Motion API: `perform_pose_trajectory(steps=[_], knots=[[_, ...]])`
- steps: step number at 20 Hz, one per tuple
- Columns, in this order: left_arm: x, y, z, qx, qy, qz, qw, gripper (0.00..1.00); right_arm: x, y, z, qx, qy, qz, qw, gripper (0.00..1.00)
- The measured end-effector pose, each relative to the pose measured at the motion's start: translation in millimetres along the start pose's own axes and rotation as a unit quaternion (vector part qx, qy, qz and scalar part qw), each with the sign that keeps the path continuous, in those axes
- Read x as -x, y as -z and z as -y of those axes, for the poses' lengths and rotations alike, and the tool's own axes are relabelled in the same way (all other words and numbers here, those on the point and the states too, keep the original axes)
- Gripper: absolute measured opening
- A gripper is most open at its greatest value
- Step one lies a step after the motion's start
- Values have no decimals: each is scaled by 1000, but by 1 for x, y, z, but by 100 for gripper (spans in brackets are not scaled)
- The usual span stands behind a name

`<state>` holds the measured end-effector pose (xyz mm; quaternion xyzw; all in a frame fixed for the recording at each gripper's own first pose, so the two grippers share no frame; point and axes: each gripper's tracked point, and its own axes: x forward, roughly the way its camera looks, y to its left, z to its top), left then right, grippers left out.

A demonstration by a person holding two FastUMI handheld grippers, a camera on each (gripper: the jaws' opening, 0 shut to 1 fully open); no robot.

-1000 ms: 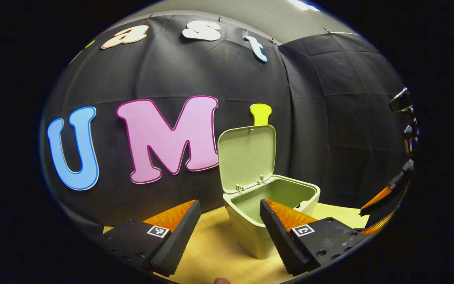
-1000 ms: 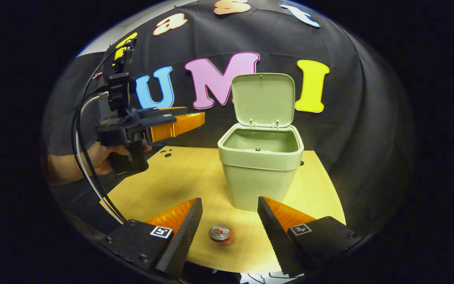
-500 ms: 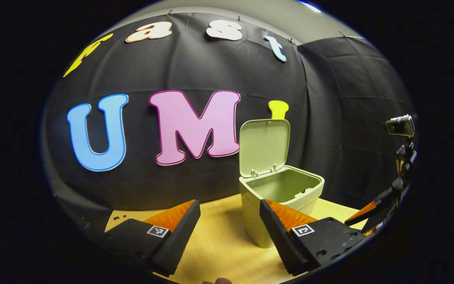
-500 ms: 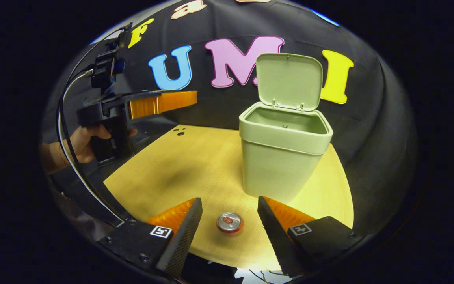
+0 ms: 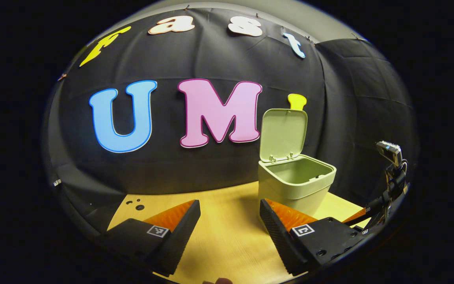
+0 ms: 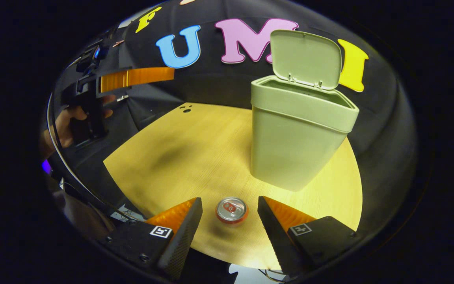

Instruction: Press the lid of the desktop garbage bin to open it, pick up the crumpled paper on the desktop and throw it into the bin, then pick up the pop can on the desktop and drop it into the bin, and finally close the garbage bin lid.

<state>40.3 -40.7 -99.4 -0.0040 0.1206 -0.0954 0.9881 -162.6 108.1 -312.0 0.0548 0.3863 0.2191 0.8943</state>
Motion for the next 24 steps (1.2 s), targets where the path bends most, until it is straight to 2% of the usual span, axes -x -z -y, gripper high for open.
perform_pose_trajectory(steps=[7, 11, 19, 24], knots=[[11, 12, -14, 7, -21, -12, 1000, 97, -32, 31, -1, 9, -18, -45, 999, 92], [14, 16, -19, 9, -27, -18, 999, 97, -43, 42, 8, 18, -10, -62, 998, 92], [15, 24, -22, 11, -26, -30, 999, 97, -66, 55, 3, 35, -24, -91, 995, 93], [12, 26, -23, 10, -27, -33, 999, 97, -76, 59, 9, 26, -18, -106, 994, 91]])
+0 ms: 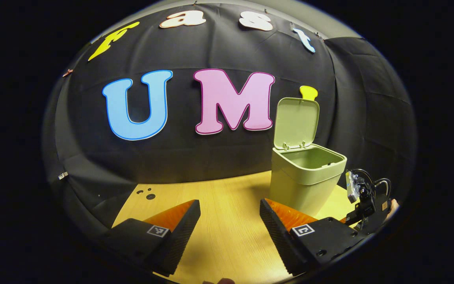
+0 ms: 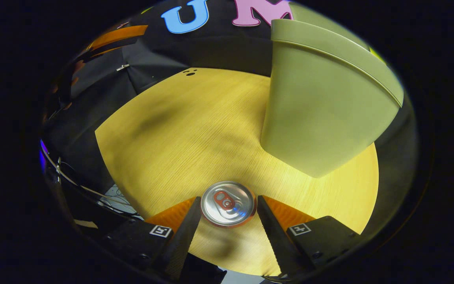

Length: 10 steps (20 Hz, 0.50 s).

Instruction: Press the lid of the desktop garbage bin to open it, pick up the crumpled paper on the desktop and throw it into the bin, then pick up the pop can on the desktop and drop it into the bin, and finally close the garbage bin lid.

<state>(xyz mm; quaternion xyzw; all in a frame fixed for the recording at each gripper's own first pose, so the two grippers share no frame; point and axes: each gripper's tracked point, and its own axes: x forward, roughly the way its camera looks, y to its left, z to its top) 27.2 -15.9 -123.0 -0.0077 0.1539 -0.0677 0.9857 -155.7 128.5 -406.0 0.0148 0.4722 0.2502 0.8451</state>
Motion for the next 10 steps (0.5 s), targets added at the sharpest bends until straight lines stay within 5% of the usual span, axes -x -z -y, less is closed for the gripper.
perform_pose_trajectory(steps=[10], knots=[[-2, 2, -2, -1, -2, -2, 1000, 97, 4, 1, -1, -3, -13, 2, 1000, 86]])
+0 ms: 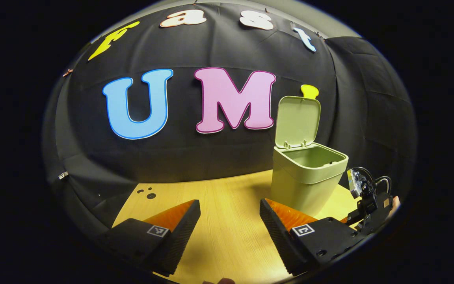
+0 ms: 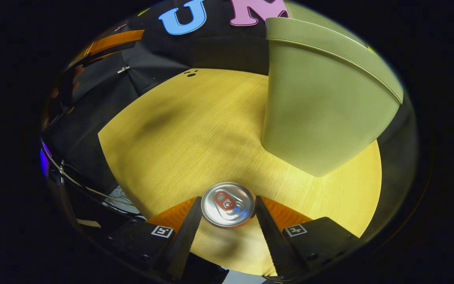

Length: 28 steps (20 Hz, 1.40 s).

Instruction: Press the lid of the desktop garbage bin to open it, pick up the crumpled paper on the desktop and throw it into the bin, then pick up the pop can on the desktop and drop it into the bin, and finally close the garbage bin lid.

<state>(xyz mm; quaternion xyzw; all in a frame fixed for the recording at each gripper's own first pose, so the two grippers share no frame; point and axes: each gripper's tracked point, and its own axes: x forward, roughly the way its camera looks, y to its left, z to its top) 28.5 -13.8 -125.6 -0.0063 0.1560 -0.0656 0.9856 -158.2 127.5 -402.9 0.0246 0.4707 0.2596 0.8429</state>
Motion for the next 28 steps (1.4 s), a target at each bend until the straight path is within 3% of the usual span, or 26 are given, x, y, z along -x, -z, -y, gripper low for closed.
perform_pose_trajectory(steps=[8, 18, 28], knots=[[-1, 0, 2, 1, 2, 1, 1000, 97, 33, -20, -3, -8, -8, 24, 1000, 86], [-4, 1, 3, 7, 3, 2, 1000, 97, 103, -88, -12, -24, -28, 92, 995, 86], [-4, 2, 5, 10, 4, 3, 1000, 98, 164, -167, -8, -42, -41, 182, 981, 86]])
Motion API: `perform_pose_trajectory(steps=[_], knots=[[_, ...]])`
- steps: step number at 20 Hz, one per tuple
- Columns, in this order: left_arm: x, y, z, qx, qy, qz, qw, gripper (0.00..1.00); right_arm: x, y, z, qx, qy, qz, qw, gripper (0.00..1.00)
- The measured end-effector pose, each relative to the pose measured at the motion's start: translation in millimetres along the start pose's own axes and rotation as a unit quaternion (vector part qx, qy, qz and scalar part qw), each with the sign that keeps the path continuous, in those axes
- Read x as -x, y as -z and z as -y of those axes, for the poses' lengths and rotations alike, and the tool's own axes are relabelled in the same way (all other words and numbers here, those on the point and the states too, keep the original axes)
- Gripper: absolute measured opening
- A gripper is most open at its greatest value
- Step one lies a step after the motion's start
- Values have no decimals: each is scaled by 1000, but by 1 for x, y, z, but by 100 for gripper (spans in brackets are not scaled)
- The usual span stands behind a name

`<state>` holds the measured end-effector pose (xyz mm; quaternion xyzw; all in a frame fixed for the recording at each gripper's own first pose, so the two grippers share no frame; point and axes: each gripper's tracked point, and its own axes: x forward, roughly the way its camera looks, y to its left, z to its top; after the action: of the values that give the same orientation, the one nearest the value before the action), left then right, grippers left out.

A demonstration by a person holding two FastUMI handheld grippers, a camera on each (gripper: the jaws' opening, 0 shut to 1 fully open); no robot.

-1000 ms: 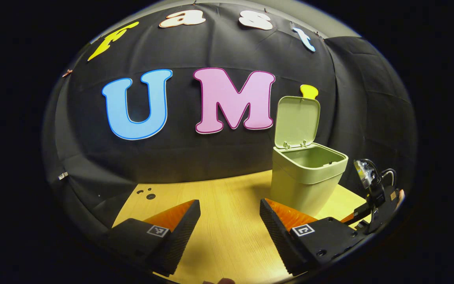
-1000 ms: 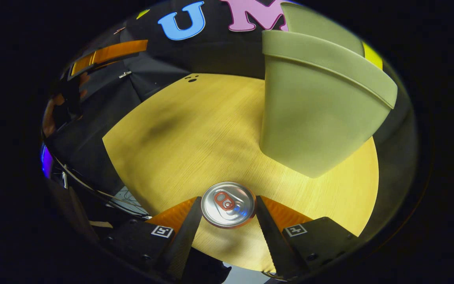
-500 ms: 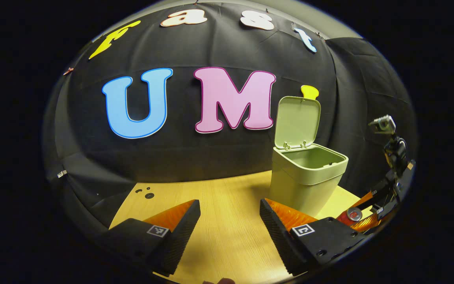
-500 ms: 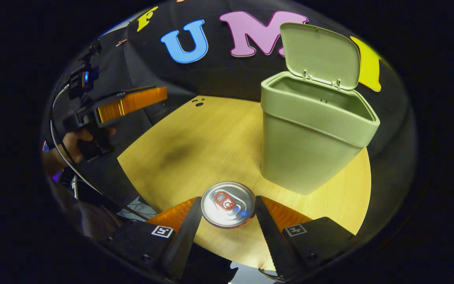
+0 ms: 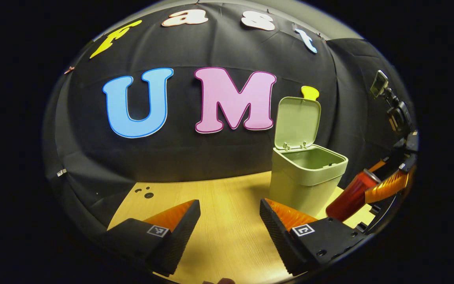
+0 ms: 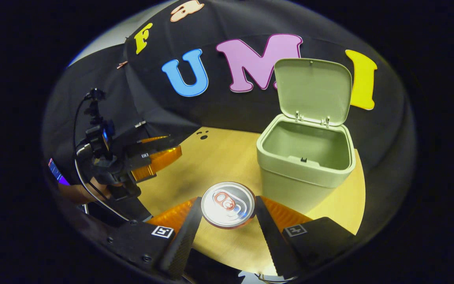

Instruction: Press the lid of the desktop garbage bin to open it, pick up the crumpled paper on the desktop and throw it into the bin, then pick up the pop can on the desktop and drop it into the bin, and finally close the garbage bin lid.

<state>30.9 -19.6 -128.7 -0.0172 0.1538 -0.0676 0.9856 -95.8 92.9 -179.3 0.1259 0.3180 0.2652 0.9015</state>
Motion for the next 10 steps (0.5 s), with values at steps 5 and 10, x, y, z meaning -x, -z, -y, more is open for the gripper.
perform_pose_trajectory(steps=[5, 10], knots=[[2, 0, 2, 1, 1, 0, 1000, 98, 7, -34, 6, -16, -5, 32, 999, 86], [6, 3, 2, 2, 0, -2, 1000, 97, 12, -75, 24, -23, 6, 75, 997, 86]])
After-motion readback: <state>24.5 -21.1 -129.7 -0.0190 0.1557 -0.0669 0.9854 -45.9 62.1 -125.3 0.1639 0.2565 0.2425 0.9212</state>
